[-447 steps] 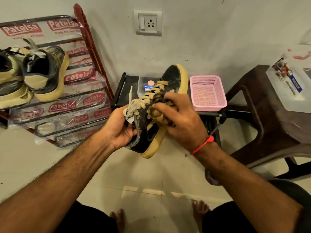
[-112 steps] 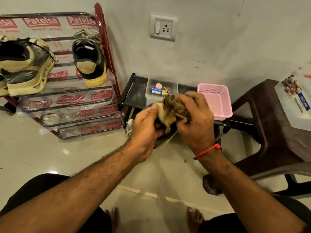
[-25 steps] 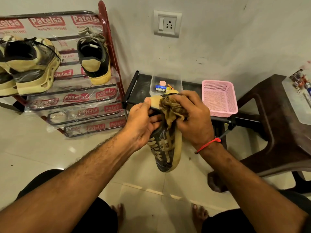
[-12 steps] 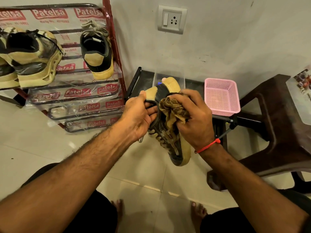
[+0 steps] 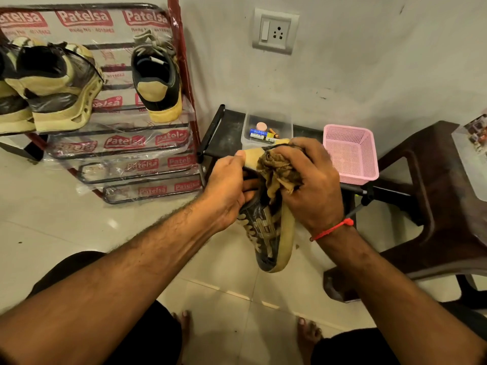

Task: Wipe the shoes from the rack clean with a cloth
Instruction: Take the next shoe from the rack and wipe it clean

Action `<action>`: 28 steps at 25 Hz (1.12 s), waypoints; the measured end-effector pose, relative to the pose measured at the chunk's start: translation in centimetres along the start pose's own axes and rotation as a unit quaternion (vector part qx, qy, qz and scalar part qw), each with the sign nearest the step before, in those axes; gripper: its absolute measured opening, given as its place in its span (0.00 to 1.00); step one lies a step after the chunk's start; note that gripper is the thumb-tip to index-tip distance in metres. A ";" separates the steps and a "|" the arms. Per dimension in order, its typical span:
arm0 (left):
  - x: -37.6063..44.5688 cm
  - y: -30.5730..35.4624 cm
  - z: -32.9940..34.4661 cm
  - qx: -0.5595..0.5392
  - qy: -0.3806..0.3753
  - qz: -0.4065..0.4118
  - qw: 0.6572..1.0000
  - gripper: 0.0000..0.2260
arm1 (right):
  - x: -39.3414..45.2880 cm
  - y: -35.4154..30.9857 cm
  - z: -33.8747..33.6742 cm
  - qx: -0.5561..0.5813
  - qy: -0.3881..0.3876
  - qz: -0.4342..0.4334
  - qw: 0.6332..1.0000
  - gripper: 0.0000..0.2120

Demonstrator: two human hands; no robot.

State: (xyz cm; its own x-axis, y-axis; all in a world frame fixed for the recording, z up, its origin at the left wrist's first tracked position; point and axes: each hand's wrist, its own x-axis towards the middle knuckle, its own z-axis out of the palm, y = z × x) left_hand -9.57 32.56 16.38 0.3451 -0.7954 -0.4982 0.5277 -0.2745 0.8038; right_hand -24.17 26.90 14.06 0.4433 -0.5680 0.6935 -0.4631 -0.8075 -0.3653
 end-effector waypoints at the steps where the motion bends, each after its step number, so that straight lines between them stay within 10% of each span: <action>1: -0.2 -0.2 0.2 0.011 -0.008 0.007 1.000 0.15 | 0.3 0.3 -0.1 -0.006 -0.002 0.011 1.000 0.15; 9: 1.0 1.8 -1.7 0.017 -0.011 0.001 1.000 0.24 | -2.7 -1.1 0.5 0.033 -0.077 -0.026 0.996 0.16; 14: 0.8 2.3 -2.3 0.047 -0.059 -0.046 0.996 0.12 | -0.5 -1.9 -0.9 0.119 -0.024 -0.032 0.992 0.15; 20: 1.0 1.1 -3.2 0.305 -0.129 0.270 0.904 0.08 | 1.1 -0.2 -1.8 0.205 -0.005 0.072 0.976 0.10; 28: 0.4 0.9 -3.4 0.339 -0.169 0.351 0.856 0.14 | 0.9 -0.1 -2.1 0.294 -0.036 0.122 0.947 0.11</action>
State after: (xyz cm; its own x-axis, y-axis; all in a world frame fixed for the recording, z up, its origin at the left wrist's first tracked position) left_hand -6.34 33.81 15.79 0.0871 -0.9727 0.2151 -0.3285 0.1758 0.9280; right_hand -25.30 26.81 16.02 0.4383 -0.7420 0.5073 -0.0602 -0.5874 -0.8071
